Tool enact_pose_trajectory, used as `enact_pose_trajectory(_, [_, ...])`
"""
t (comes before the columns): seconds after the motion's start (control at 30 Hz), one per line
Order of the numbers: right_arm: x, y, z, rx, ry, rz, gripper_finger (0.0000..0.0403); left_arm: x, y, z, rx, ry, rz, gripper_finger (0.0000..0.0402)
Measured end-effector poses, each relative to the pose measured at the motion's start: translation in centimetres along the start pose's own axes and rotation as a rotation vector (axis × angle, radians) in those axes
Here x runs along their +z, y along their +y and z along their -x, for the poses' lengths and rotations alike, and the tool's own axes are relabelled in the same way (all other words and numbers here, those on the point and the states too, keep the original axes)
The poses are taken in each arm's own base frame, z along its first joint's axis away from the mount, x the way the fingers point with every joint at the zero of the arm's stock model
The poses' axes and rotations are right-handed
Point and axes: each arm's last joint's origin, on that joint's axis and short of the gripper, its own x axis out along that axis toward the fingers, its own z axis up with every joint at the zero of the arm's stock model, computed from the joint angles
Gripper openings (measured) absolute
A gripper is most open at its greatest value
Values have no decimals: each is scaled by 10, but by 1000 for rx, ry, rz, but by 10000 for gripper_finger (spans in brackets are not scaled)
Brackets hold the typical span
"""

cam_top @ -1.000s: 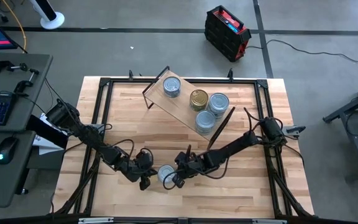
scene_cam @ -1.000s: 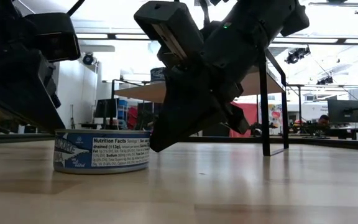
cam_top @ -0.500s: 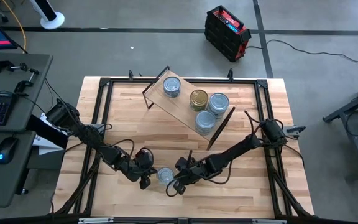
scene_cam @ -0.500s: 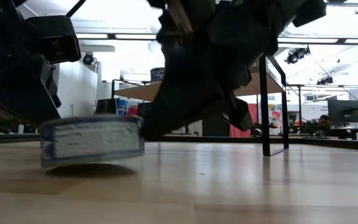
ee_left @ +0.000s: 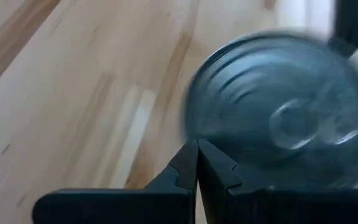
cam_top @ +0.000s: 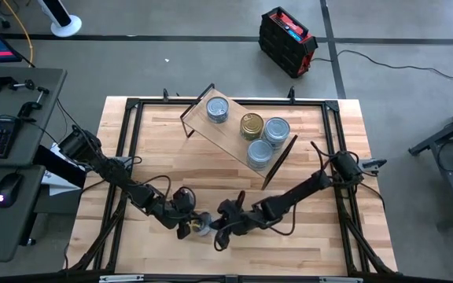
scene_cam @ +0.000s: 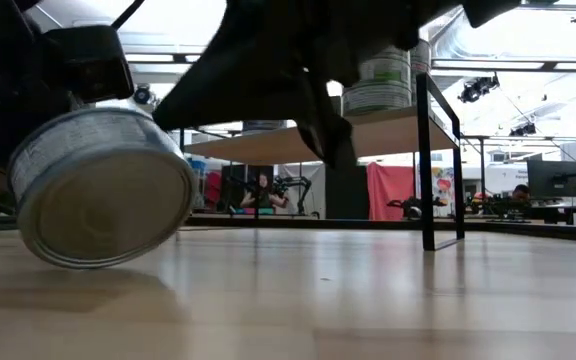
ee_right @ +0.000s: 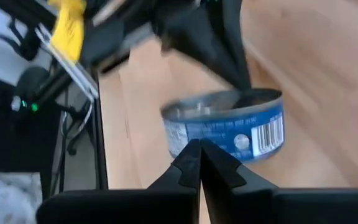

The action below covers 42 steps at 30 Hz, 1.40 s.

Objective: Stack canned seafood by type on shelf
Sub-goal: Stack the blue tuna can on top of the other blue tuna cans on the shelf

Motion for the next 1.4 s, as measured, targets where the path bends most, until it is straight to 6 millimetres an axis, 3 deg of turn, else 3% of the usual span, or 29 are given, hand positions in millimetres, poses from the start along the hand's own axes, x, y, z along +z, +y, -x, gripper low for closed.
enact_pose_trajectory(0.5, [16, 2, -1, 61, -81, 125, 0, 16, 1, -3, -40, -80, 9, 1])
enact_pose_trajectory(0.67, [20, 5, 16, 7, -17, 188, 0, 33, -7, 13, -123, -111, 17, 1])
enact_pose_trajectory(0.87, [12, 0, 19, -37, 88, 218, 0, 28, -16, 32, -172, -61, -28, 1])
enact_pose_trajectory(1.17, [6, -6, 17, -72, 151, 251, 0, 3, -22, 23, -43, -7, -416, 1])
enact_pose_trajectory(1.4, [1, -10, 14, -77, 195, 256, 0, 7, -23, 24, 3, -17, -482, 1])
